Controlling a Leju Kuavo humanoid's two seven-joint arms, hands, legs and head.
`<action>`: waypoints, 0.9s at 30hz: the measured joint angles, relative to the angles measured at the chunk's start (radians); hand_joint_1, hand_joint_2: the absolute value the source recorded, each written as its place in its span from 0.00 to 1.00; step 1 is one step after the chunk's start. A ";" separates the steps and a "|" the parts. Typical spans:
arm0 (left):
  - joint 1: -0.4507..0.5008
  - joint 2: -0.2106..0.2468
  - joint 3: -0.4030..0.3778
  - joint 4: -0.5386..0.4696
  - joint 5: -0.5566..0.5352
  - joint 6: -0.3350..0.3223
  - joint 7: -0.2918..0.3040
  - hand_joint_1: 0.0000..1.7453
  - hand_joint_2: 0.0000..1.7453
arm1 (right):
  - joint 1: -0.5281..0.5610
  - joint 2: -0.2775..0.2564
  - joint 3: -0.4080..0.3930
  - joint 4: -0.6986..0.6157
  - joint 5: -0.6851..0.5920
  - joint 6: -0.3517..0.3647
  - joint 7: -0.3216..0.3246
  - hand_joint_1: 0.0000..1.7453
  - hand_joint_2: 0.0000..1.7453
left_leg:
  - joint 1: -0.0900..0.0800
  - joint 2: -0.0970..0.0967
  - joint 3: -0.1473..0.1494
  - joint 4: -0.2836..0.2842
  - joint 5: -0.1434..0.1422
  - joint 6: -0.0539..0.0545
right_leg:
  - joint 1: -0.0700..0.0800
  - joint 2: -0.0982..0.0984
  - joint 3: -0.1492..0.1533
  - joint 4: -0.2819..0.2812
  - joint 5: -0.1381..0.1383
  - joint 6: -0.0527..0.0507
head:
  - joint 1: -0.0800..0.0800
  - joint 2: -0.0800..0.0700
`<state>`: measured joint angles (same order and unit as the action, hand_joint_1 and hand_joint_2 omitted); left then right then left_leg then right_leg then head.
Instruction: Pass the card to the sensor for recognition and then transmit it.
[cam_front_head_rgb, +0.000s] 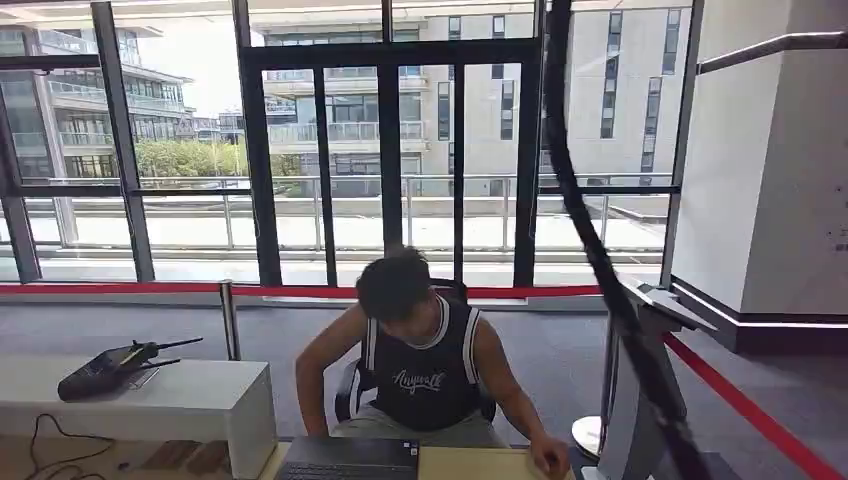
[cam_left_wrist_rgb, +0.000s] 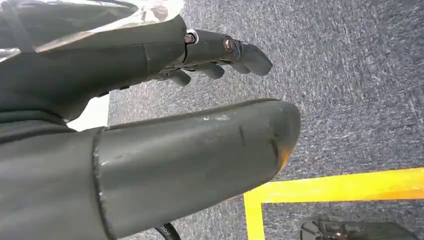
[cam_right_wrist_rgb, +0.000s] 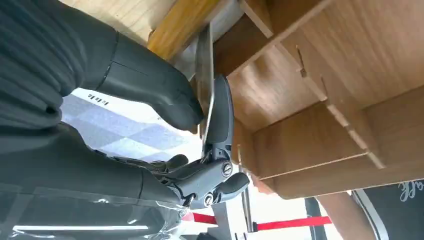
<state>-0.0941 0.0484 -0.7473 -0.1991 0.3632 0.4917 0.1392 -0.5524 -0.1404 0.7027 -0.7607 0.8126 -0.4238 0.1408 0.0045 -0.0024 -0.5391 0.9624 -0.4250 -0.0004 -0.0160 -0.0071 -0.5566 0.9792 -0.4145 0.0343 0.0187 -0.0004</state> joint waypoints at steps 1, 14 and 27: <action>0.000 0.000 0.000 0.000 0.000 0.000 0.000 0.00 0.00 | 0.000 0.000 0.000 0.000 -0.002 -0.007 -0.002 1.00 1.00 | 0.000 0.000 0.000 0.000 0.000 0.000 | 0.000 0.000 0.000 0.000 0.000 0.000 | 0.000 0.000; 0.001 0.000 -0.017 0.000 0.005 -0.009 -0.013 0.00 0.00 | -0.035 -0.022 -0.037 -0.216 0.060 -0.079 0.066 1.00 1.00 | 0.000 0.000 0.000 0.000 0.000 0.000 | 0.000 0.000 0.000 0.000 0.000 0.000 | 0.000 0.000; -0.002 0.002 -0.046 0.000 -0.023 -0.027 -0.033 0.00 0.00 | -0.148 -0.044 -0.071 -0.309 0.092 0.022 0.051 1.00 1.00 | 0.000 0.000 0.000 0.000 0.000 0.000 | 0.000 0.000 0.000 0.000 0.000 0.000 | 0.000 0.000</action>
<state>-0.0956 0.0504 -0.7931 -0.1991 0.3399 0.4643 0.1064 -0.6999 -0.1846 0.6321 -1.0696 0.9048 -0.4020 0.1922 0.0043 -0.0024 -0.5393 0.9624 -0.4246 -0.0006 -0.0162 -0.0071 -0.5565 0.9795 -0.4140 0.0345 0.0187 -0.0004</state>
